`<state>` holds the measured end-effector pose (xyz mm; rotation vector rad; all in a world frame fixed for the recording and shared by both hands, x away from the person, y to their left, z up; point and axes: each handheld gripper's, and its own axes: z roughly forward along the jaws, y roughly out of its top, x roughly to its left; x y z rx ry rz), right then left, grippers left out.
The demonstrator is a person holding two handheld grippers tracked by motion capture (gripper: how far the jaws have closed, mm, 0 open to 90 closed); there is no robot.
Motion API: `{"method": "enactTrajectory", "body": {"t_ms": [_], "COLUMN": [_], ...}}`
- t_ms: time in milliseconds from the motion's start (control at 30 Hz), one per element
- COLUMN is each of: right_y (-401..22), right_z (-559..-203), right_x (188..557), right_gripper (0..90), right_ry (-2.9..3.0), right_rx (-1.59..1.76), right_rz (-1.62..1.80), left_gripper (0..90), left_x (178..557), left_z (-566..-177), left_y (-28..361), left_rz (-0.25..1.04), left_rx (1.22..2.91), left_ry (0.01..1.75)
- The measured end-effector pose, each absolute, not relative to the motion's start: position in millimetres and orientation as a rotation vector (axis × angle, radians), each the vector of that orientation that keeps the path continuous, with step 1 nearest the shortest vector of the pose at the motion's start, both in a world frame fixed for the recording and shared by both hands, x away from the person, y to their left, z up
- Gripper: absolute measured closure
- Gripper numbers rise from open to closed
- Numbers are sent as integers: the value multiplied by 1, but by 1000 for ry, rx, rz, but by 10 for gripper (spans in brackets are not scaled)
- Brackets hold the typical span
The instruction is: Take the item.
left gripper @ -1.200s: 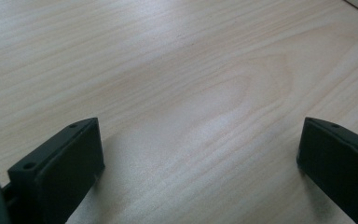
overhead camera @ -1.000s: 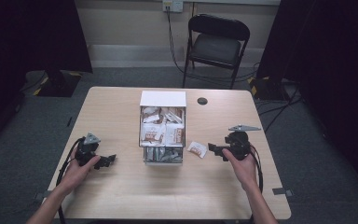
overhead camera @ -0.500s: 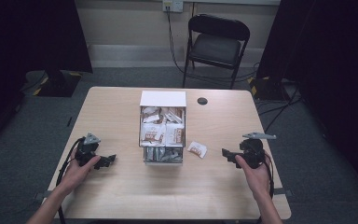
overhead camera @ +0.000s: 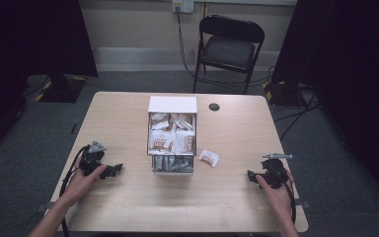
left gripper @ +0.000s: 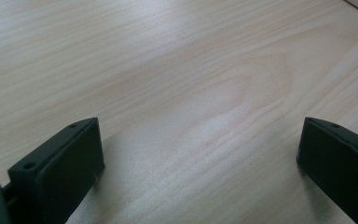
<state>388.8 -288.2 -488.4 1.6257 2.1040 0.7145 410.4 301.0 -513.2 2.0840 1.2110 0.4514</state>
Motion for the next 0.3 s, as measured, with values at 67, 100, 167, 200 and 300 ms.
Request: {"method": "enactTrajectory", "body": {"t_ms": [67,100,167,200,300], "right_y": [-288,-288,-287,-287,-287], "right_z": [-491,-493,-495,-500,-503], "right_x": [389,389,388,385,384], "right_gripper": [129,106,88,59,42], "right_ry": [2098,2084,2053,2008,1982], "right_rx": [1602,1599,1603,1586,1572], "right_rz": [704,712,730,765,791], "left_gripper": [0,0,0,0,0], "left_x": [410,410,410,410,410], "left_z": [-513,-513,-513,-513,-513], "left_y": [301,301,301,301,301], "left_rz": [452,452,451,452,452], "left_rx": [2083,2084,2083,2083,2083], "left_ry": [1211,1211,1211,1211,1211]}}
